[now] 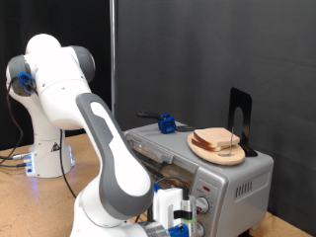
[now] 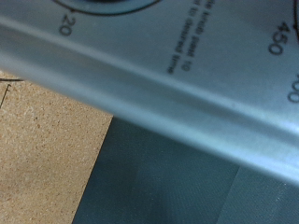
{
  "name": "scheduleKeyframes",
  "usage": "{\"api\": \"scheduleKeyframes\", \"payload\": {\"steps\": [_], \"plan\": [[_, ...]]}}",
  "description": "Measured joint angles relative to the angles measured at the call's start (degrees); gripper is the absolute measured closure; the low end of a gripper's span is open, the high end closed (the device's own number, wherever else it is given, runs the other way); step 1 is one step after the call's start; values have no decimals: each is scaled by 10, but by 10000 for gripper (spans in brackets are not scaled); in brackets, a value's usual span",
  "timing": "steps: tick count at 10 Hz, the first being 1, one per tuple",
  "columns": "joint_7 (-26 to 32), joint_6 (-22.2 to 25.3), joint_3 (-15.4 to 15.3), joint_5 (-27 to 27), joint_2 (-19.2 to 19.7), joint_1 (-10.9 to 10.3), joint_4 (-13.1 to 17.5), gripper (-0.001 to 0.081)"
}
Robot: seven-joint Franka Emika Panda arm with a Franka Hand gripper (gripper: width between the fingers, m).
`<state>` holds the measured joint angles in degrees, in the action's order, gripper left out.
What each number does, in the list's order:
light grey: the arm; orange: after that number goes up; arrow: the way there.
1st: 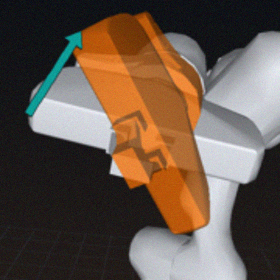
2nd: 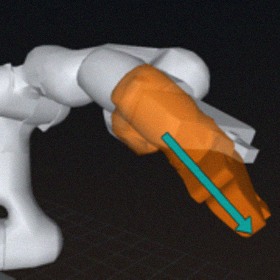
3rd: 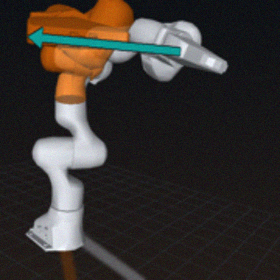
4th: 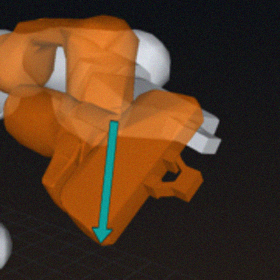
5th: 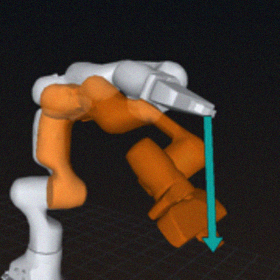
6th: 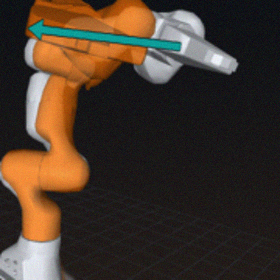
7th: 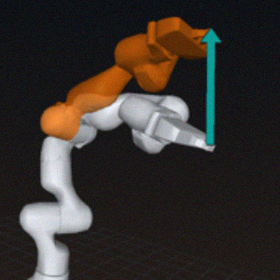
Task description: Make a piece of toast with the oven
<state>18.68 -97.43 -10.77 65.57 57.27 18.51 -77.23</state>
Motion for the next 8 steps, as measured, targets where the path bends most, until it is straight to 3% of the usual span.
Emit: {"api": "scheduleKeyframes", "payload": {"steps": [3,4,5,7,8], "plan": [[0,-4,-1,1,0,0,-1,28],[-1,-6,-1,2,0,-1,-1,211],[-1,-9,-1,2,0,-2,-1,211],[-1,-11,-1,2,0,-3,-2,532],[-2,-10,-2,3,0,-3,-2,532]]}}
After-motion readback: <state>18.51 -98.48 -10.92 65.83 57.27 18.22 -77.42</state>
